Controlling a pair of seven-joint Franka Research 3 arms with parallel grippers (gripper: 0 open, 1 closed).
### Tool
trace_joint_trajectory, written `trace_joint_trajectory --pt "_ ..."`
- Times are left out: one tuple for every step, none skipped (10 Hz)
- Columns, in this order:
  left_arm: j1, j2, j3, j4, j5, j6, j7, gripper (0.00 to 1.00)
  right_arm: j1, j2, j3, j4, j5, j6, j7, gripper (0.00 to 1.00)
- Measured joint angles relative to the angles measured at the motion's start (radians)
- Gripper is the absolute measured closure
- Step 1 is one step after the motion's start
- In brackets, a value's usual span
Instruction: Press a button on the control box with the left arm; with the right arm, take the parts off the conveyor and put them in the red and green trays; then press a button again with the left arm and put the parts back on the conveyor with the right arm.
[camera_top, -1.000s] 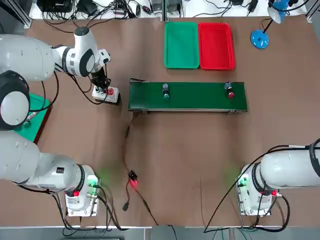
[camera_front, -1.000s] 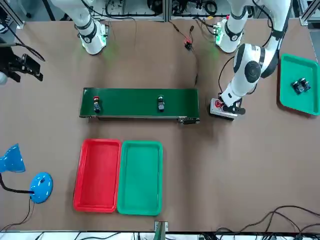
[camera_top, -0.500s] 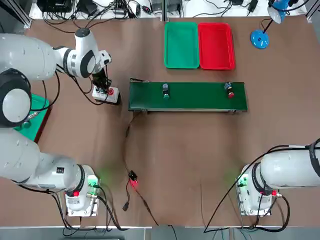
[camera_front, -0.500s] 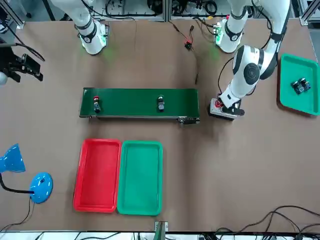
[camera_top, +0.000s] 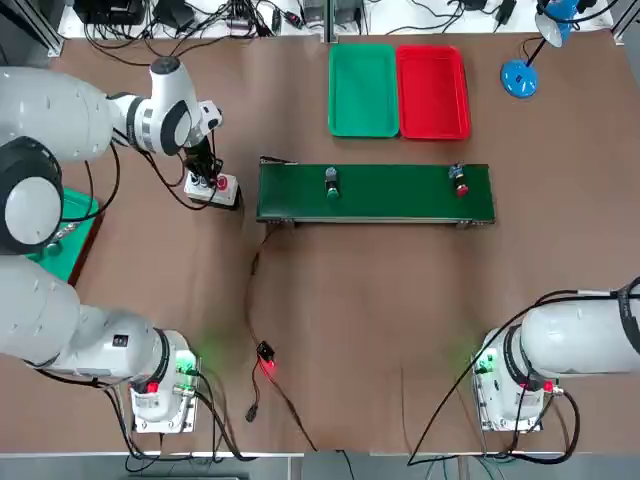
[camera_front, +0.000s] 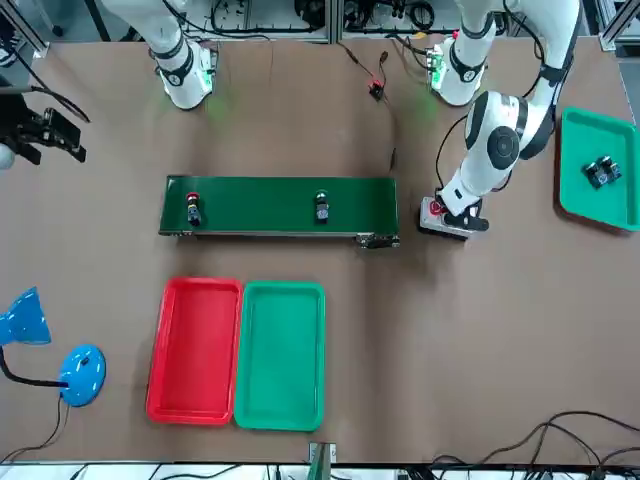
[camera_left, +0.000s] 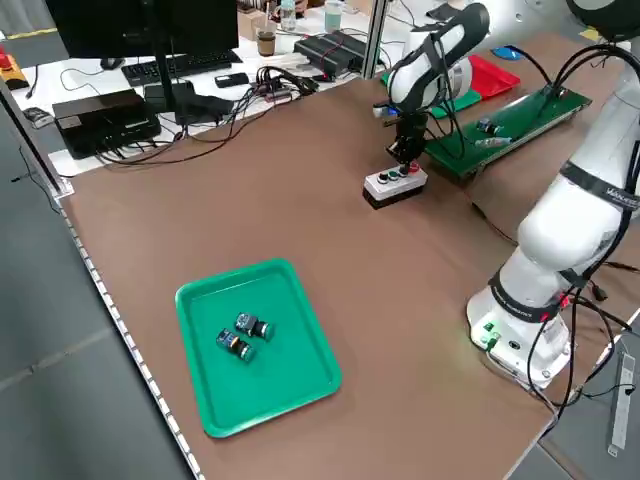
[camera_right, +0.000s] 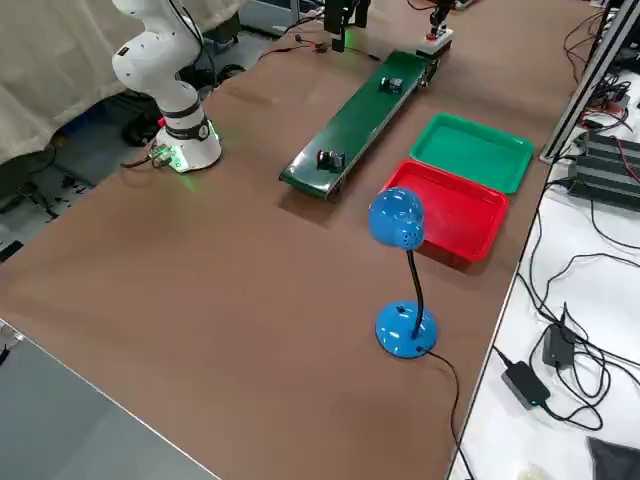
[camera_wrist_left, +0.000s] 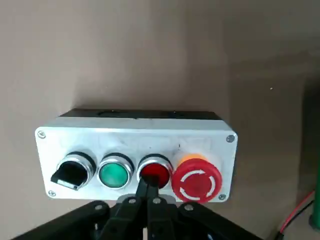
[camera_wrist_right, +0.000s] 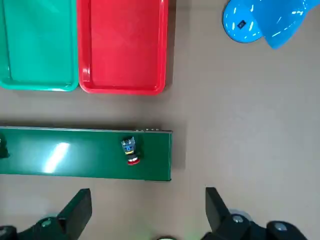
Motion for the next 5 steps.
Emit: trace_joint_trajectory --pt "0.001 -0.002 0.0 0.013 0.0 -0.03 0.001 0.99 0.0 0.0 0.0 0.0 0.0 0.0 0.0 0.0" --pt "0.003 -0.016 0.003 0.041 0.0 -0.089 0.001 0.99 0.0 0.001 0.0 -0.001 0.0 0.0 0.0 0.0" --pt "0.006 -0.043 0.01 0.084 0.0 -0.153 0.004 0.98 0.0 0.004 0.0 -0.004 0.0 0.0 0.0 0.0" --pt "0.008 -0.074 0.024 0.14 0.0 -0.212 0.007 0.97 0.0 0.008 0.001 -0.008 0.0 0.0 0.0 0.0" --pt "0.009 -0.099 0.045 0.211 0.0 -0.261 0.008 0.85 0.001 0.013 0.002 -0.011 0.0 -0.001 0.0 0.0"
